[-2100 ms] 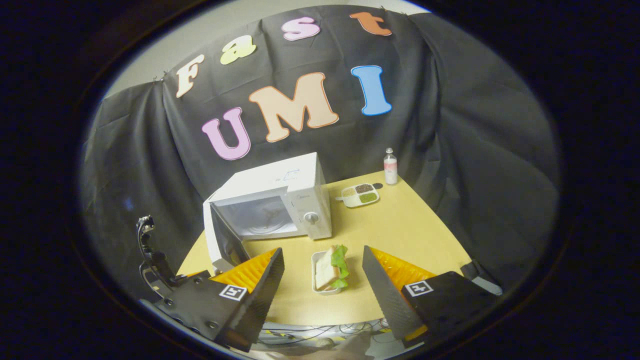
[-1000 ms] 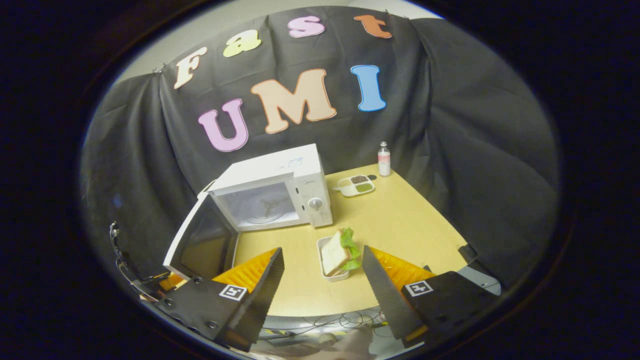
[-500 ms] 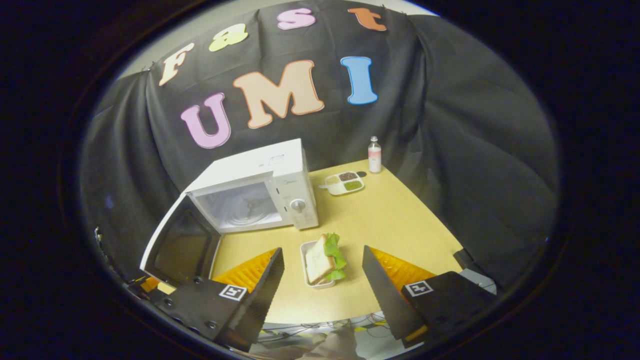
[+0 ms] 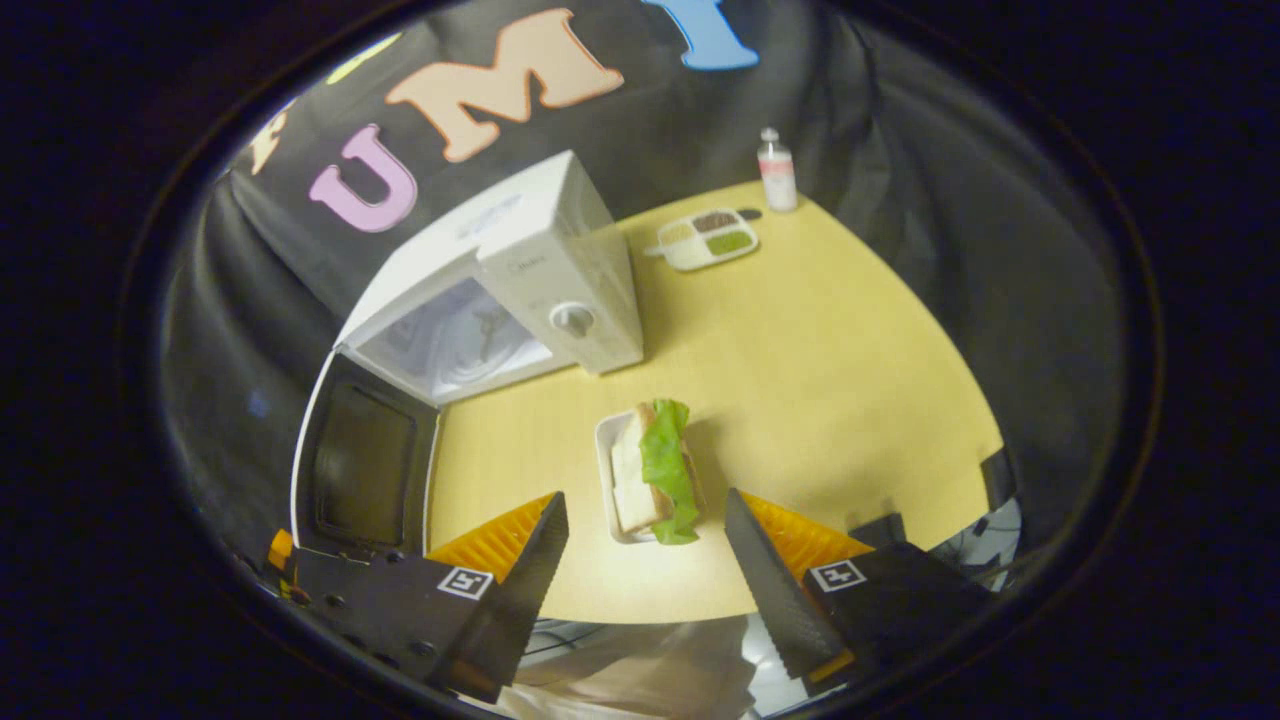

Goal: Open the microwave oven with the left hand, put the food in, and close the microwave oven.

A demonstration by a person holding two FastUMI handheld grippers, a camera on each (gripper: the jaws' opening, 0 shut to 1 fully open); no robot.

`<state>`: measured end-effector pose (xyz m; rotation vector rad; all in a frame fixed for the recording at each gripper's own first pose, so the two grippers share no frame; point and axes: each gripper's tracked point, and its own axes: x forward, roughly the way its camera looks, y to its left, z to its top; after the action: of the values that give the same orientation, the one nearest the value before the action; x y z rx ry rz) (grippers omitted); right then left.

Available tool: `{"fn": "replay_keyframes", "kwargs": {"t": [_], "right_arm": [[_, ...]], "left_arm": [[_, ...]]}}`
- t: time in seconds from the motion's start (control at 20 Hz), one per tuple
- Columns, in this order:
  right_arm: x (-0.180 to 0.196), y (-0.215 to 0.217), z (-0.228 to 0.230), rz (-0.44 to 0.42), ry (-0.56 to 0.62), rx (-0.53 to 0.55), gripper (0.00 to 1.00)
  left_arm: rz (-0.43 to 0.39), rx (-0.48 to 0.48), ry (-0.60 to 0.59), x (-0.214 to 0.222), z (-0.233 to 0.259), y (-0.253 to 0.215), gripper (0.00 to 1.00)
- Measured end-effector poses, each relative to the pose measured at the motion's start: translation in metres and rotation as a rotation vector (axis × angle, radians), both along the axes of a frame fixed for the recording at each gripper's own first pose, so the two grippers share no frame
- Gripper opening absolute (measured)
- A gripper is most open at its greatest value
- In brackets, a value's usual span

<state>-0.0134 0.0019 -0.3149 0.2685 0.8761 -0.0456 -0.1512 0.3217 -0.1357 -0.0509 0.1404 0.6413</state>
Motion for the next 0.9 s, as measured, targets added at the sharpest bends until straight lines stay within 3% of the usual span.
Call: {"fn": "replay_keyframes", "kwargs": {"t": [0.15,0.2,0.5,0.7,0.8,0.9], "right_arm": [[0.014,-0.008,-0.020,0.033,0.089,0.038,0.98],[0.020,-0.010,-0.026,0.045,0.115,0.033,0.89],[0.032,-0.013,-0.057,0.109,0.239,0.049,0.89],[0.032,-0.005,-0.070,0.129,0.283,0.087,0.89],[0.032,-0.003,-0.078,0.128,0.303,0.108,0.87],[0.030,0.003,-0.085,0.125,0.327,0.150,0.72]], "left_arm": [[0.044,0.060,-0.064,-0.006,0.030,-0.006,0.95],[0.049,0.079,-0.079,-0.006,0.039,-0.012,0.95],[0.080,0.141,-0.128,0.007,0.068,-0.046,0.90],[0.054,0.185,-0.139,0.013,0.082,-0.072,0.94],[0.032,0.199,-0.137,0.020,0.084,-0.085,0.90],[0.001,0.203,-0.134,0.028,0.085,-0.097,0.91]]}}
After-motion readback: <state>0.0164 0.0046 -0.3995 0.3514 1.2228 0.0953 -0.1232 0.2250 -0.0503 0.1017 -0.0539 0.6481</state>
